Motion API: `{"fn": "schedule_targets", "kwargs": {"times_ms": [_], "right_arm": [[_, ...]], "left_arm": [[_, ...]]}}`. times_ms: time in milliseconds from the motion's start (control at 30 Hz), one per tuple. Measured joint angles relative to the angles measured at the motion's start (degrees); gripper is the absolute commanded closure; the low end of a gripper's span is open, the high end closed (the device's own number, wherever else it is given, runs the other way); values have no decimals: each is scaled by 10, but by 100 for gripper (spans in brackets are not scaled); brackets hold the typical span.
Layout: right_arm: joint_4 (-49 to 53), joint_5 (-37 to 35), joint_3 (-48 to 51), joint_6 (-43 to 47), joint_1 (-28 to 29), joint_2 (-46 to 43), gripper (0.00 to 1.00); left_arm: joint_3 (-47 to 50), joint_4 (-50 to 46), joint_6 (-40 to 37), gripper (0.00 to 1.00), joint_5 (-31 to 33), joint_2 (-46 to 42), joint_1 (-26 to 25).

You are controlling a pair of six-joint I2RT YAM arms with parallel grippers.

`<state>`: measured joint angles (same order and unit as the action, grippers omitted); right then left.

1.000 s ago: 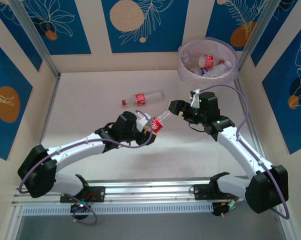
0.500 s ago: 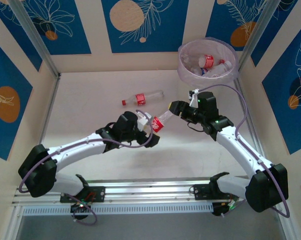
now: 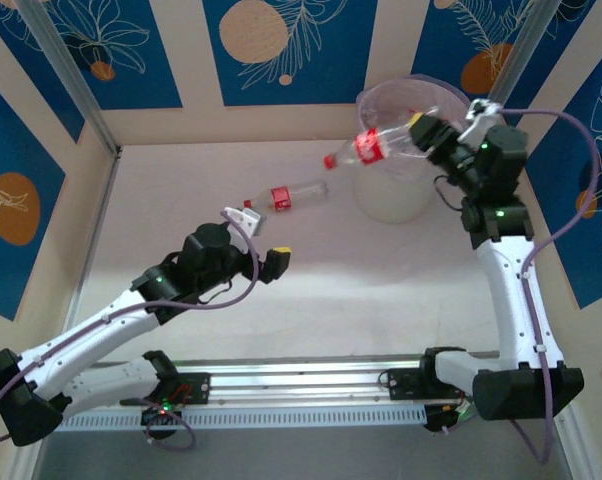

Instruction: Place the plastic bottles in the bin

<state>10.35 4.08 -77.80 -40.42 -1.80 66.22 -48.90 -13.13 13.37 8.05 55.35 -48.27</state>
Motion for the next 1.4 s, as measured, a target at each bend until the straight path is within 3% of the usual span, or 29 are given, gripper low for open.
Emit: {"fn": "schedule_targets", "kwargs": {"times_ms": [133,400,1000,1200,1400], "right_arm": [[-21,-14,-50,-10,-63,38,45],[-17,-29,-71,-17,-122,123,46],[55,25,-160,16,-132,228,37],[91,45,-206,36,-129,280,27],[146,63,-265,66,-128,328,5]], "left_arm": [[18,-12,5,0,7,1,0],[21,-24,14,0,11,5,0],[28,-24,14,0,17,12,2],[28,-24,14,0,17,26,2],[28,-24,14,0,17,28,4]]}}
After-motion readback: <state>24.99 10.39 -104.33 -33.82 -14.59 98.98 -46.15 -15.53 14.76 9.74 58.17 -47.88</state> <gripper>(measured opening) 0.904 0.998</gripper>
